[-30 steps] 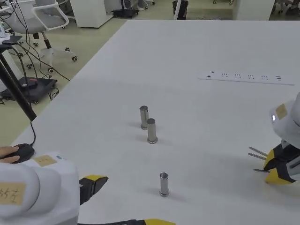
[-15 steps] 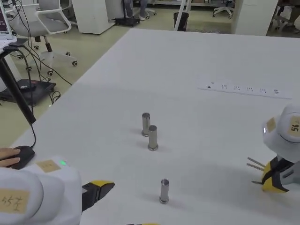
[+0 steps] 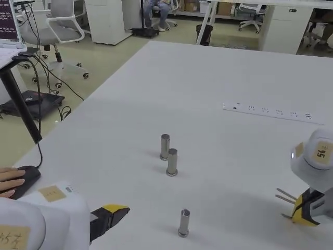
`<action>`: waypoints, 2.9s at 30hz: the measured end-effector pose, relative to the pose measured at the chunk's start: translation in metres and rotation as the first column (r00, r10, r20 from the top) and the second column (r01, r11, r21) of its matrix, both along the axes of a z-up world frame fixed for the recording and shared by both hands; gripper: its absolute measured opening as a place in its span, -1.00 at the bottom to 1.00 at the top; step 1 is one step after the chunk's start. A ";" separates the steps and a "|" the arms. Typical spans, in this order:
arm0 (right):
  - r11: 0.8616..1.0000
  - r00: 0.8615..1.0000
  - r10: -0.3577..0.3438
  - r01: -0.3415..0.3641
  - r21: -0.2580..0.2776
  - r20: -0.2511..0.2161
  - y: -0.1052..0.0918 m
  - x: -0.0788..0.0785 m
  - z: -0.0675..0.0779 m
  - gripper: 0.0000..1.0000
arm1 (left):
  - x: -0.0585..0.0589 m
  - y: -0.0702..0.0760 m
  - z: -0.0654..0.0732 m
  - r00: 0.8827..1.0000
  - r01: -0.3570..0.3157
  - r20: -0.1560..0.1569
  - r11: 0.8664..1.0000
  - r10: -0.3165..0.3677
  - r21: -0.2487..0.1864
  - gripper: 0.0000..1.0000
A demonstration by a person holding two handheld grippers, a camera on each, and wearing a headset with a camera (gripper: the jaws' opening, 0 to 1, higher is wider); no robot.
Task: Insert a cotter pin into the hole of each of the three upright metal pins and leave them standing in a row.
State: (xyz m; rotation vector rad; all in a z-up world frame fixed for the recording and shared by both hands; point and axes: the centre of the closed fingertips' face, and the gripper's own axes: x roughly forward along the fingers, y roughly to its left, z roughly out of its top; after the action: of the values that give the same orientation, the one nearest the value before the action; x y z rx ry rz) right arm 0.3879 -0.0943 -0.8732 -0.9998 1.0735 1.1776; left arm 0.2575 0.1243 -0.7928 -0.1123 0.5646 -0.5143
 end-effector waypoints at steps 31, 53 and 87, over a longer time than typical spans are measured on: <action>0.997 0.996 -0.049 0.045 0.059 0.071 0.005 -0.005 0.023 -0.97 | 0.004 -0.005 0.011 0.998 0.022 0.060 0.999 -0.020 -0.032 0.46; 0.977 0.977 -0.043 -0.003 0.215 0.210 0.035 -0.039 0.073 -0.96 | 0.020 -0.032 0.027 0.985 0.130 0.115 0.991 -0.127 -0.013 0.35; 0.893 0.945 -0.082 -0.071 0.445 0.317 0.076 -0.075 0.104 -0.96 | 0.047 -0.049 0.047 0.988 0.141 0.092 0.967 -0.124 -0.210 -0.04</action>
State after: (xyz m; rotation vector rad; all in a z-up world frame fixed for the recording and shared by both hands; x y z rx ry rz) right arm 0.3129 -0.0186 -0.7691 -0.7841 0.5001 1.1365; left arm 0.3041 0.0751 -0.7455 -0.2617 0.4399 -0.7074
